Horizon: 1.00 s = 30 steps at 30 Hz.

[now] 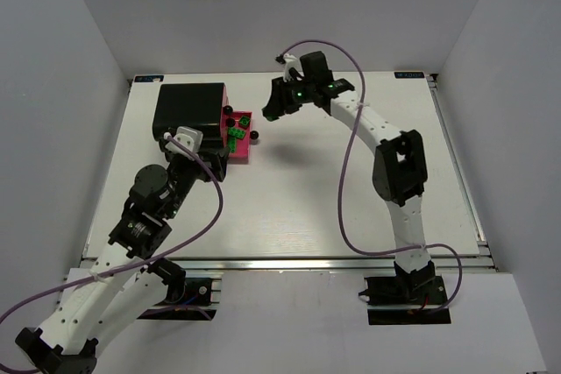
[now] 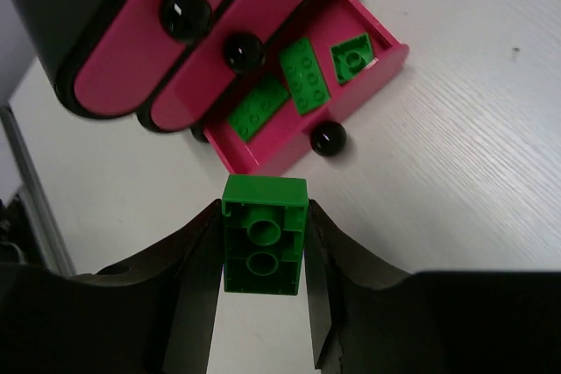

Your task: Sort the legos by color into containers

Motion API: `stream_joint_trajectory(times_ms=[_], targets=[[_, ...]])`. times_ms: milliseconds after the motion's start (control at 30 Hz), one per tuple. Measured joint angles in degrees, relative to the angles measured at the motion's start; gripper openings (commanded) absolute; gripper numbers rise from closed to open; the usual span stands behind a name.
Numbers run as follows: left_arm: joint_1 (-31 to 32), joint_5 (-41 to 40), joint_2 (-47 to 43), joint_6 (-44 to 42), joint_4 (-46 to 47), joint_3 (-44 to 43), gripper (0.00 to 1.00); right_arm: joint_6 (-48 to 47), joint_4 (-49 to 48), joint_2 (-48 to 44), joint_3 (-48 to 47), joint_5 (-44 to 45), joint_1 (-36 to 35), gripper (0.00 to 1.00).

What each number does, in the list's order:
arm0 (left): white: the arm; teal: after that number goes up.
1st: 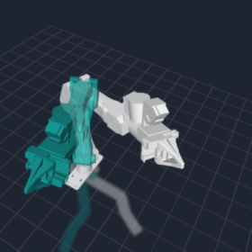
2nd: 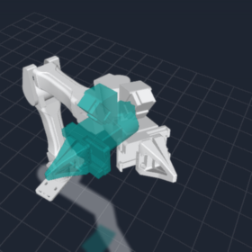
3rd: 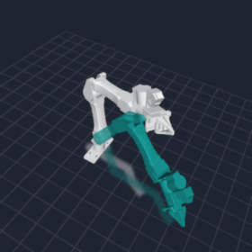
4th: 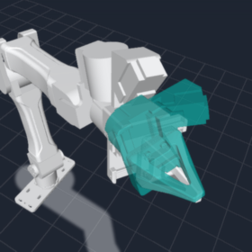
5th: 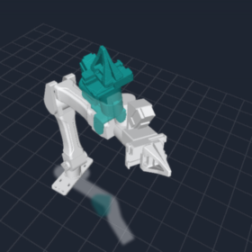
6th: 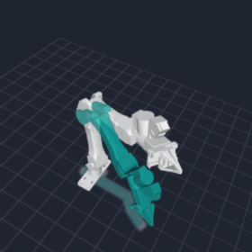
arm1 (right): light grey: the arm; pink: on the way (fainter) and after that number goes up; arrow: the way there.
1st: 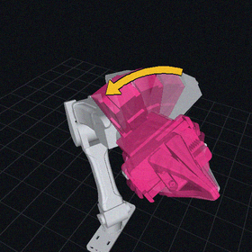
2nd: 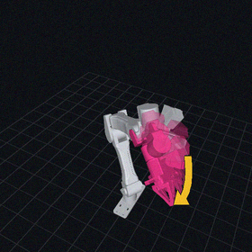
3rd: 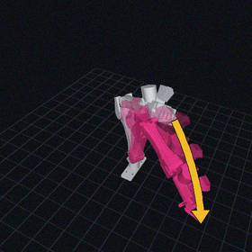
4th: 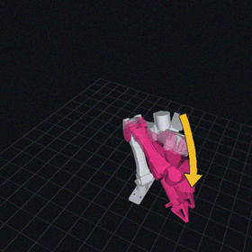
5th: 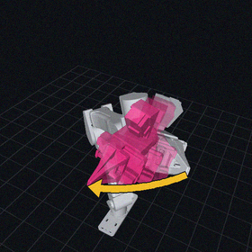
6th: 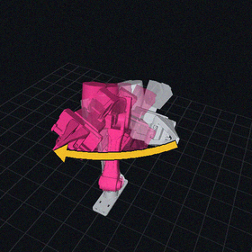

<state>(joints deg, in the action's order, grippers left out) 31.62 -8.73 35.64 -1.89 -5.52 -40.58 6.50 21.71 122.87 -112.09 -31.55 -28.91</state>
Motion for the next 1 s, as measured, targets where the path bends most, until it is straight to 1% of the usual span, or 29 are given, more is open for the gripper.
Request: stream_joint_trajectory(times_ms=[100, 300, 367, 433, 467, 500, 633, 700, 733, 833, 867, 900, 1000], targets=[[0.00, -1.77, 0.70, -0.48, 0.02, 0.37, 0.91, 6.58, -2.58, 5.20, -4.20, 0.17, -2.05, 0.00], [0.00, -3.87, 2.21, -1.11, -0.07, 0.76, 0.91, 17.46, -7.58, 10.82, -4.52, 1.64, -5.53, 0.00], [0.00, -4.20, 2.36, -1.16, -0.07, 0.76, 0.91, 19.34, -8.68, 11.91, -4.96, 2.27, -6.58, 0.05], [0.00, -4.37, 2.36, -1.20, -0.04, 0.76, 0.91, 20.79, -9.64, 12.68, -5.62, 2.93, -7.52, 0.18], [0.00, -4.42, 2.34, -1.20, -0.04, 0.76, 0.91, 21.49, -10.08, 12.92, -5.84, 3.15, -7.91, 0.22], [0.00, -4.42, 2.32, -1.22, -0.04, 0.76, 0.91, 21.90, -10.38, 13.07, -6.05, 3.26, -8.22, 0.24], [0.00, -4.42, 2.34, -1.25, -0.04, 0.76, 0.91, 23.15, -11.21, 13.88, -7.63, 3.58, -9.53, 0.40], [0.00, -4.39, 2.38, -1.25, -0.04, 0.76, 0.91, 23.37, -11.32, 14.45, -8.81, 3.82, -9.86, 0.42], [0.00, -4.39, 2.40, -1.27, -0.02, 0.76, 0.91, 23.43, -11.34, 14.58, -9.09, 3.93, -9.90, 0.46], [0.00, -4.39, 2.40, -1.29, -0.02, 0.76, 0.91, 23.56, -11.39, 14.64, -9.33, 4.39, -9.84, 0.48], [0.00, -4.37, 2.40, -1.27, -0.02, 0.76, 0.91, 23.56, -11.39, 14.64, -9.33, 4.46, -9.81, 0.51], [0.00, -4.37, 2.40, -1.27, -0.02, 0.76, 0.91, 23.58, -11.37, 14.67, -9.33, 4.52, -9.77, 0.57], [0.00, -4.35, 2.40, -1.27, -0.02, 0.76, 0.92, 23.80, -11.41, 14.67, -9.33, 4.68, -9.77, 0.58]])
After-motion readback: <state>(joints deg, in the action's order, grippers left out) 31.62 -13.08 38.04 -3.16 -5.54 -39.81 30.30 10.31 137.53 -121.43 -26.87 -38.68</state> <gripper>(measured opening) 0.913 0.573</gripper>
